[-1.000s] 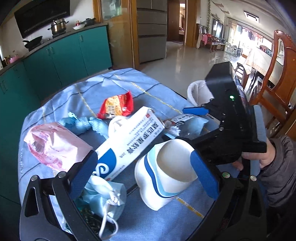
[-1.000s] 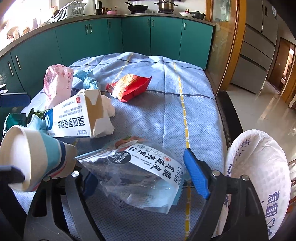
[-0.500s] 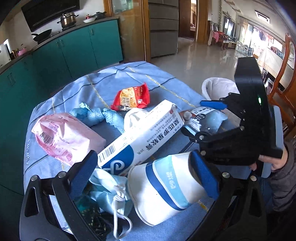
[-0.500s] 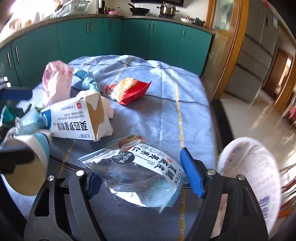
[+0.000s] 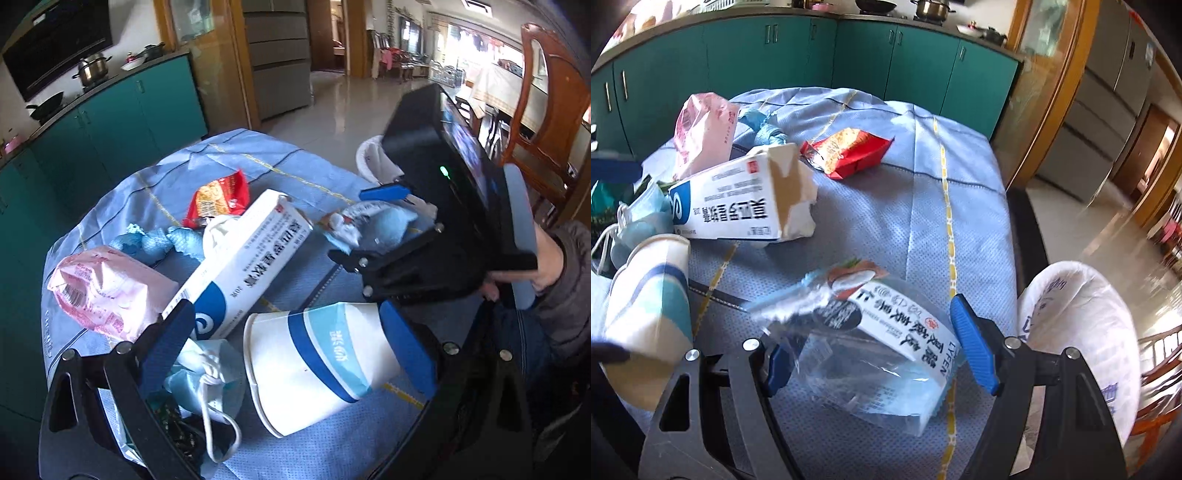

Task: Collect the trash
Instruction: 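Grasp the white paper cup with the left gripper while the right grasps the clear snack bag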

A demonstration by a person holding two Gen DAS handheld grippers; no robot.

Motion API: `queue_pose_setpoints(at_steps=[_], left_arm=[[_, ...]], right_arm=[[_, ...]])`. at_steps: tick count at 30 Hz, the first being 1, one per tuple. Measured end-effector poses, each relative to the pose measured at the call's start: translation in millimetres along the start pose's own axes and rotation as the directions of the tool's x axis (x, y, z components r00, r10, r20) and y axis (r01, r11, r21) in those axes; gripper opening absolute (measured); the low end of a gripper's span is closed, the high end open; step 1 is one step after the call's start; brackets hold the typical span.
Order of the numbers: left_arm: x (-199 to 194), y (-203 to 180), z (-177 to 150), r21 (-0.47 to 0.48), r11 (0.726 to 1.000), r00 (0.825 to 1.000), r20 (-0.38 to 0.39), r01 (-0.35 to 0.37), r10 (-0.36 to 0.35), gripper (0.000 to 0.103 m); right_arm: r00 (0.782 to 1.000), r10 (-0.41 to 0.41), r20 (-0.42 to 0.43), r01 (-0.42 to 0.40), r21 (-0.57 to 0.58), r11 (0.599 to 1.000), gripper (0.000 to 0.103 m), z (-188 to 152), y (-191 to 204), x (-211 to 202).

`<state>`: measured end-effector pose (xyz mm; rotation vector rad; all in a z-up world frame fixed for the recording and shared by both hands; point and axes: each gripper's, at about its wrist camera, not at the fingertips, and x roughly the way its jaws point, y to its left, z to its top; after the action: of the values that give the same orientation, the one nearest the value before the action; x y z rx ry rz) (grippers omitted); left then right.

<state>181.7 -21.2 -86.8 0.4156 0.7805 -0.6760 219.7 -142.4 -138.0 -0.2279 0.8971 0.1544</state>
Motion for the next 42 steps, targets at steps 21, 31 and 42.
queue_pose_setpoints(at_steps=[21,31,42], left_arm=[[39,-28,-10,0.085,0.996,0.991,-0.136,0.008,0.004,0.1],[51,-43,-15,0.14,0.988,0.982,-0.173,-0.058,0.082,0.1],[45,-51,-15,0.166,0.982,0.981,-0.151,-0.095,0.121,0.095]], right_arm=[[1.0,0.008,0.001,-0.008,0.01,1.0,0.075,1,1,1],[1.0,0.028,-0.008,-0.028,0.034,0.999,0.079,1,-4,5],[1.0,0.031,-0.004,-0.031,0.037,0.999,0.079,1,-3,6]])
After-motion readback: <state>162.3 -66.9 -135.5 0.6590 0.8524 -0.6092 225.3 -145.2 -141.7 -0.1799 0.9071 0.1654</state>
